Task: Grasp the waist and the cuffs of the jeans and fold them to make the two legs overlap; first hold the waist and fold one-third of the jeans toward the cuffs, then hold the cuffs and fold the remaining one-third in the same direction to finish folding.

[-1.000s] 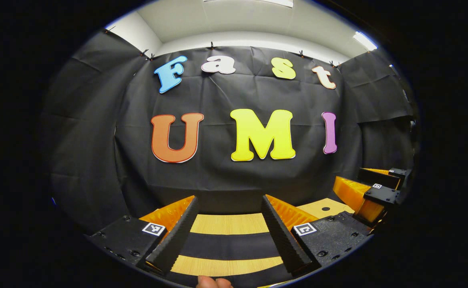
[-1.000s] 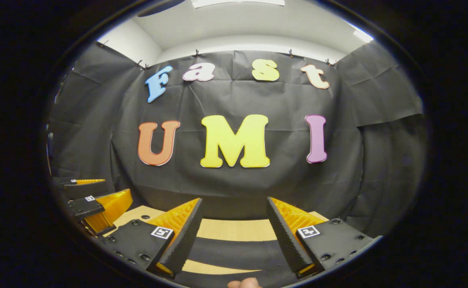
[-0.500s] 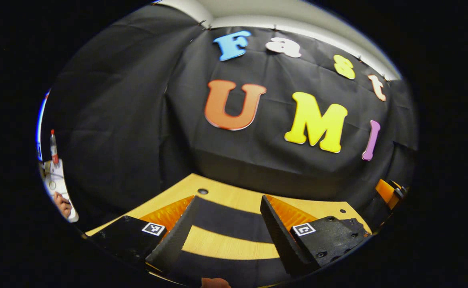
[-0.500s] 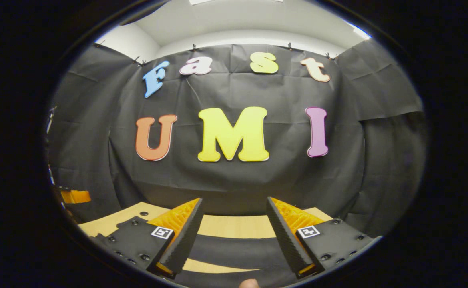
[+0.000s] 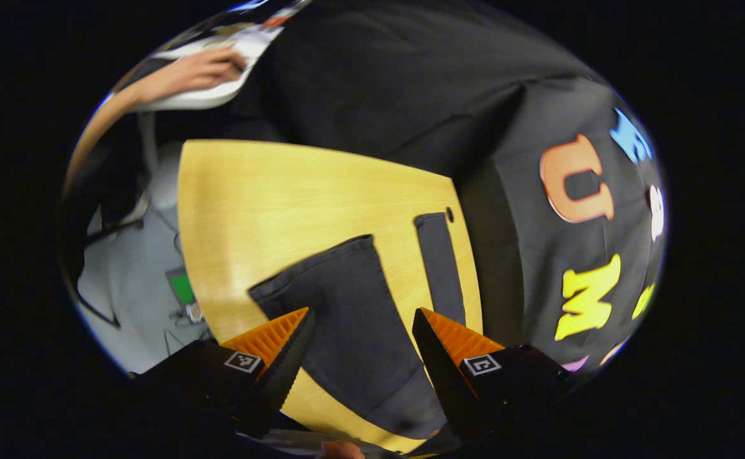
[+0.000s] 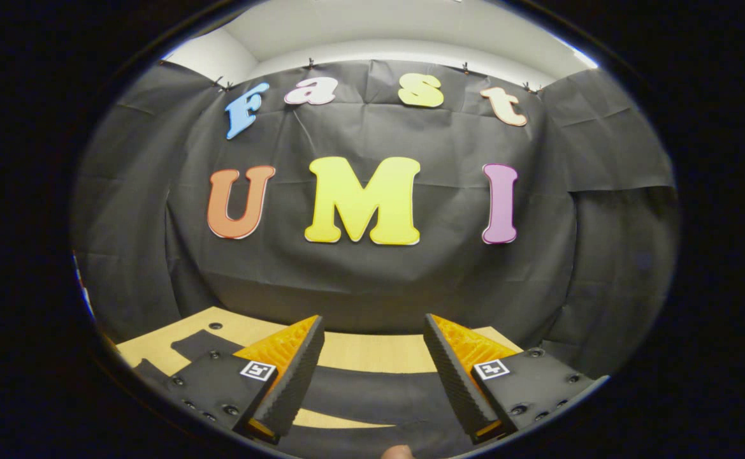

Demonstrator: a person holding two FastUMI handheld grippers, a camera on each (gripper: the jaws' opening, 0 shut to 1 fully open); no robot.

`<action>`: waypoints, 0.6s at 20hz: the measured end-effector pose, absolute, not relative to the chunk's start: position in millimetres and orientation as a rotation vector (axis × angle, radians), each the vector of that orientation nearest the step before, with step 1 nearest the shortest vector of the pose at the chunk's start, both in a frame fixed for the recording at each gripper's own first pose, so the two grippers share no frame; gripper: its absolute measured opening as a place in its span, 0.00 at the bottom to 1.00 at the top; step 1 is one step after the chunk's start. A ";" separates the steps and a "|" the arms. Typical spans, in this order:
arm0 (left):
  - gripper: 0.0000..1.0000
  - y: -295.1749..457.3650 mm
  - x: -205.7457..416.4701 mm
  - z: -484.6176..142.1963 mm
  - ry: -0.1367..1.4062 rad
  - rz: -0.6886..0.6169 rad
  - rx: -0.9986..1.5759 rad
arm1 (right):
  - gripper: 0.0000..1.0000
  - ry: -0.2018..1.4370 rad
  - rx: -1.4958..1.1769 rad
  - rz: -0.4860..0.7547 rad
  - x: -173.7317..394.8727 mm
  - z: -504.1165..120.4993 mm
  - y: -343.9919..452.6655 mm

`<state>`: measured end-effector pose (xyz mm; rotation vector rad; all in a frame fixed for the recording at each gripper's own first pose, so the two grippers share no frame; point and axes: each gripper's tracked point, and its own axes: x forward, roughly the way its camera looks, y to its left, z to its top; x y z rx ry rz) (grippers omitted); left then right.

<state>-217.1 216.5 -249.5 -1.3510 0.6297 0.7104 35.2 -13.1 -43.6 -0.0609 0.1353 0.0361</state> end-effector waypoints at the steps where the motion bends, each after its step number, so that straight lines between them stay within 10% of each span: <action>1: 0.99 214.7 -221.1 -261.5 0.640 0.730 -1.383 | 0.94 0.139 -0.067 0.034 35.2 -43.4 -14.5; 12: 0.99 226.7 -255.5 -300.3 0.753 0.770 -1.389 | 0.99 0.166 -0.088 -0.095 27.5 -42.0 -69.1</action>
